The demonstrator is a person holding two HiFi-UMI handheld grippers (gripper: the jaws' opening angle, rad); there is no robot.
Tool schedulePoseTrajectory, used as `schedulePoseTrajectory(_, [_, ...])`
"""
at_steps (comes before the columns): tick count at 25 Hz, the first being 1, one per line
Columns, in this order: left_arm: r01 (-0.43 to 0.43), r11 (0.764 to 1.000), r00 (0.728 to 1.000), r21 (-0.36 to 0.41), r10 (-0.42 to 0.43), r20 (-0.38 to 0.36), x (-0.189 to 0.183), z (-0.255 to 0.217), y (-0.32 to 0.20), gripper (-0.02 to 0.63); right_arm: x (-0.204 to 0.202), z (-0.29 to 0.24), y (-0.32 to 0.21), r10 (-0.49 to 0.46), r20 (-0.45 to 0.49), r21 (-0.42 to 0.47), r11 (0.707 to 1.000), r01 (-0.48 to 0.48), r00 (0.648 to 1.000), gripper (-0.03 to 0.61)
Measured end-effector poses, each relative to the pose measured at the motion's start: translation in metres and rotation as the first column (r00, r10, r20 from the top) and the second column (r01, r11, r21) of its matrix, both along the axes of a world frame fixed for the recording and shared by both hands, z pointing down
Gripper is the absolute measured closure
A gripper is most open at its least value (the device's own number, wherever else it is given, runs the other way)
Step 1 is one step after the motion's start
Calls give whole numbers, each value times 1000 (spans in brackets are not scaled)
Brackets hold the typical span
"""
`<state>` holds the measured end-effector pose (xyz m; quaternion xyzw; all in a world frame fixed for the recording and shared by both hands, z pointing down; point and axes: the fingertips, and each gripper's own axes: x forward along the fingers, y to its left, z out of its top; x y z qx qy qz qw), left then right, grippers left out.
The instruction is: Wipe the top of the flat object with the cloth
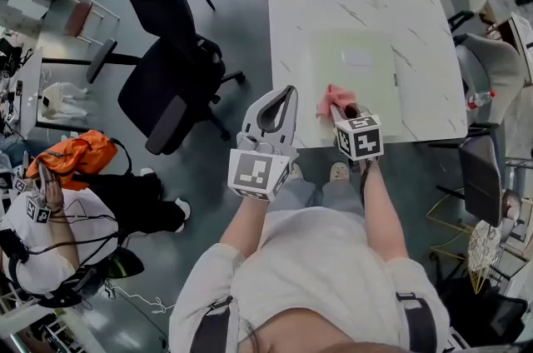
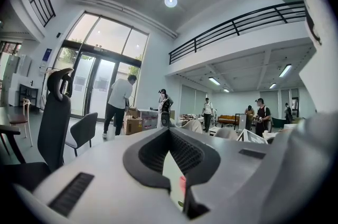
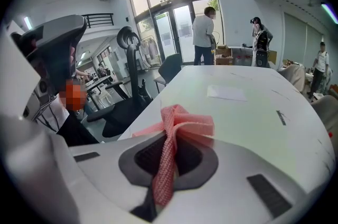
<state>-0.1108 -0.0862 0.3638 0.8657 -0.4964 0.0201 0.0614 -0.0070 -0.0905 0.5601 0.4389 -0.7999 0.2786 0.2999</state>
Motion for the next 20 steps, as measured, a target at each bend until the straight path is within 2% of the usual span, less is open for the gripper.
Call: schedulePoseTrajectory(20, [-23, 1000, 1000, -7, 23, -11, 19, 7, 11, 603, 12, 3, 22, 16, 27, -6, 1000, -16, 1000, 552])
